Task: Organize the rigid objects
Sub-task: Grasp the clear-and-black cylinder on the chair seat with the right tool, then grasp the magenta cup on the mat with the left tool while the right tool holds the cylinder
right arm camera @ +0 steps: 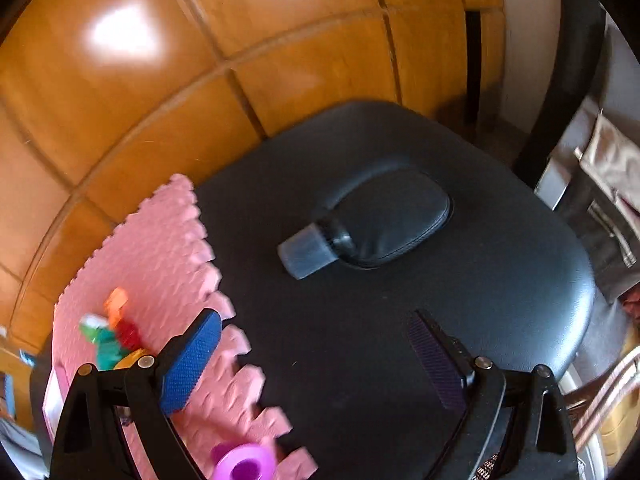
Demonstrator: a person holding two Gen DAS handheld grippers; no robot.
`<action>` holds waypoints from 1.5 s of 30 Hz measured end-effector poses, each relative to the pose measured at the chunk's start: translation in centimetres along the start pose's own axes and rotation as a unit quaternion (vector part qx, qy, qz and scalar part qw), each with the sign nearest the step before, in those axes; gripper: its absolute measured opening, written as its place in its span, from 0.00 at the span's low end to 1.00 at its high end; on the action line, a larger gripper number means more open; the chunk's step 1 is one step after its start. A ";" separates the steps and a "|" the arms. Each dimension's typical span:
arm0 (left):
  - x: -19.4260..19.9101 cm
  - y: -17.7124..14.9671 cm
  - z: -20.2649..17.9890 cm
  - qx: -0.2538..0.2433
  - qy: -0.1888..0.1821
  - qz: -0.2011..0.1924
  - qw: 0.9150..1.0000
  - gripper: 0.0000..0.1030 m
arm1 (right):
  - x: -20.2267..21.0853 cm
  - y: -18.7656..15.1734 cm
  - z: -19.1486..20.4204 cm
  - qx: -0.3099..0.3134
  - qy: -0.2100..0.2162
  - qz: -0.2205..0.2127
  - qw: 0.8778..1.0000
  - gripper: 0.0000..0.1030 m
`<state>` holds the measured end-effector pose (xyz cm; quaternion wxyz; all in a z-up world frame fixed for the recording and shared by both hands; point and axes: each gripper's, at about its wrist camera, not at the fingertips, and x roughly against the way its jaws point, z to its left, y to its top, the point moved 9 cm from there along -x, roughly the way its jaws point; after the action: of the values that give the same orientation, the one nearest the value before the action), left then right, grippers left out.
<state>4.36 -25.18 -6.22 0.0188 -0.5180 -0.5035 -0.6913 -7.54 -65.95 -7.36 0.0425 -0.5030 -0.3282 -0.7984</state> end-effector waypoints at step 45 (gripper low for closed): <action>-8.2 4.3 -19.4 -0.125 -0.198 0.052 0.971 0.93 | -9.9 0.8 0.9 0.183 -0.074 0.076 0.977 0.64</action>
<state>-3.01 -45.27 -8.51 -0.1098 -0.6682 -0.3790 -0.6307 -1.73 -68.66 -14.95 0.1699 -0.5674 -0.4320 -0.6801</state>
